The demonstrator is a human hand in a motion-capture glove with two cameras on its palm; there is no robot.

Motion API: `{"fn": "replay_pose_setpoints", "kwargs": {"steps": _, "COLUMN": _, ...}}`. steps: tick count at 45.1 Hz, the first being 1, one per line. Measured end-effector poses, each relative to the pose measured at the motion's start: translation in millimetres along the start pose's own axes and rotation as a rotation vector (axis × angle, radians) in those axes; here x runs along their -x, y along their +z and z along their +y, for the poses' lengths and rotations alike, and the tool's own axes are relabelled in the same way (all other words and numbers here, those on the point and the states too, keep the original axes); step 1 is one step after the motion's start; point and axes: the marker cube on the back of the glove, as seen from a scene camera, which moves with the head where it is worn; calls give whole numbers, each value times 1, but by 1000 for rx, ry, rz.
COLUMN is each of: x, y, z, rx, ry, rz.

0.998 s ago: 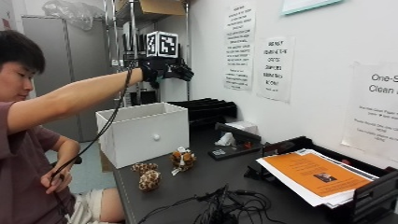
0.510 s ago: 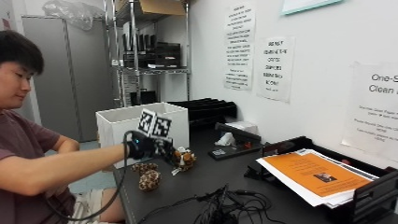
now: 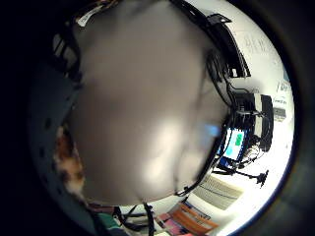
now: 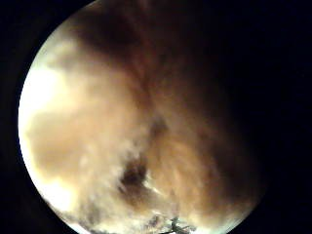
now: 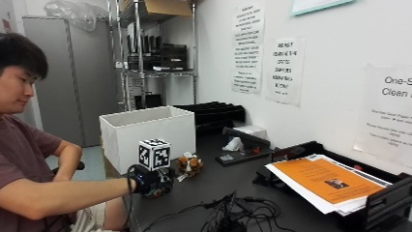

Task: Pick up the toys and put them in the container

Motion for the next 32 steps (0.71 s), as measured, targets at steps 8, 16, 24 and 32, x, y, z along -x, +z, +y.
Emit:
{"fn": "replay_pose_setpoints", "kwargs": {"steps": 8, "x": 4, "y": -21, "z": -20, "rx": 199, "ry": -27, "rz": -69}}
{"fn": "replay_pose_setpoints", "kwargs": {"steps": 16, "x": 2, "y": -104, "z": -36, "rx": 213, "ry": -22, "rz": -109}}
{"fn": "replay_pose_setpoints", "kwargs": {"steps": 24, "x": 10, "y": -203, "z": -50, "rx": 123, "ry": -9, "rz": -96}}
{"fn": "replay_pose_setpoints", "kwargs": {"steps": 32, "x": 26, "y": -294, "z": -60, "rx": 11, "ry": 20, "rz": -49}}
